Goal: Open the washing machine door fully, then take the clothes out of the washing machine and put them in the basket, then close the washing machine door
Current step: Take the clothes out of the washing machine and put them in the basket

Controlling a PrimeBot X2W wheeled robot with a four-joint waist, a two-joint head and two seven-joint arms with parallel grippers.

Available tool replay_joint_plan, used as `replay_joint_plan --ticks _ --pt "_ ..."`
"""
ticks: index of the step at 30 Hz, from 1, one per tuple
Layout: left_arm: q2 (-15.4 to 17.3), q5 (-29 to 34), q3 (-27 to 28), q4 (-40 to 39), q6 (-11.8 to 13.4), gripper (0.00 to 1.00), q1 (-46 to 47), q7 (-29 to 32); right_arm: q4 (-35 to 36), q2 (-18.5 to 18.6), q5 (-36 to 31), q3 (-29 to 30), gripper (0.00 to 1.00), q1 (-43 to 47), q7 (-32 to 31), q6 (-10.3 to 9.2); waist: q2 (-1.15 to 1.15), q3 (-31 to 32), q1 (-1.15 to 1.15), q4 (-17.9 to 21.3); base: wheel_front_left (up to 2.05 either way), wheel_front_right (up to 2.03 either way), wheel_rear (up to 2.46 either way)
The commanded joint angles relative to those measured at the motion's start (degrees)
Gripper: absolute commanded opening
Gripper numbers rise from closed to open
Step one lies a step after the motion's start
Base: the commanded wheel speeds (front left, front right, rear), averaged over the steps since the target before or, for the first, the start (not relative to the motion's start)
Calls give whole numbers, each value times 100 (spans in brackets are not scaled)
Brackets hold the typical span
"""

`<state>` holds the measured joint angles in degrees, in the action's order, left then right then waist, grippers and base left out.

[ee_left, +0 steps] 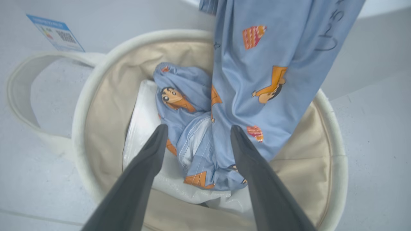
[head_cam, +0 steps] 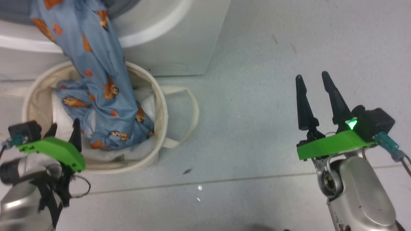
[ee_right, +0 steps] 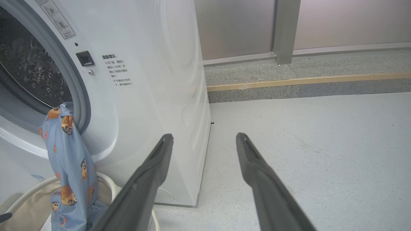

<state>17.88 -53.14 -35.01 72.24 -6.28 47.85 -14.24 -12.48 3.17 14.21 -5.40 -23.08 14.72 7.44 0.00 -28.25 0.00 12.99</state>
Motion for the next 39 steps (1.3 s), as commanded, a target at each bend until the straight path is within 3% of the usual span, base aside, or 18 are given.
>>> replay_joint_plan --ticks 1,7,21,28,39 --pt "363 193 263 -382 58 100 -12 -72 105 -19 32 -97 100 153 28 5 0 304 0 -121 0 0 0" --pt "540 959 1228 -1848 199 100 -749 -74 -92 -24 126 -156 100 389 28 5 0 964 0 -271 0 0 0" --pt "402 1701 2926 -4123 159 100 -2512 -75 -372 -28 248 -349 100 761 28 5 0 1936 0 -530 0 0 0" --pt "417 1701 3335 -5110 416 100 -3330 -75 -484 -29 294 -404 100 912 28 5 0 2261 0 -610 0 0 0" --pt "726 1936 3419 -5984 631 100 -4250 -65 -552 -29 398 -634 100 943 28 5 0 2469 0 -538 0 0 0"
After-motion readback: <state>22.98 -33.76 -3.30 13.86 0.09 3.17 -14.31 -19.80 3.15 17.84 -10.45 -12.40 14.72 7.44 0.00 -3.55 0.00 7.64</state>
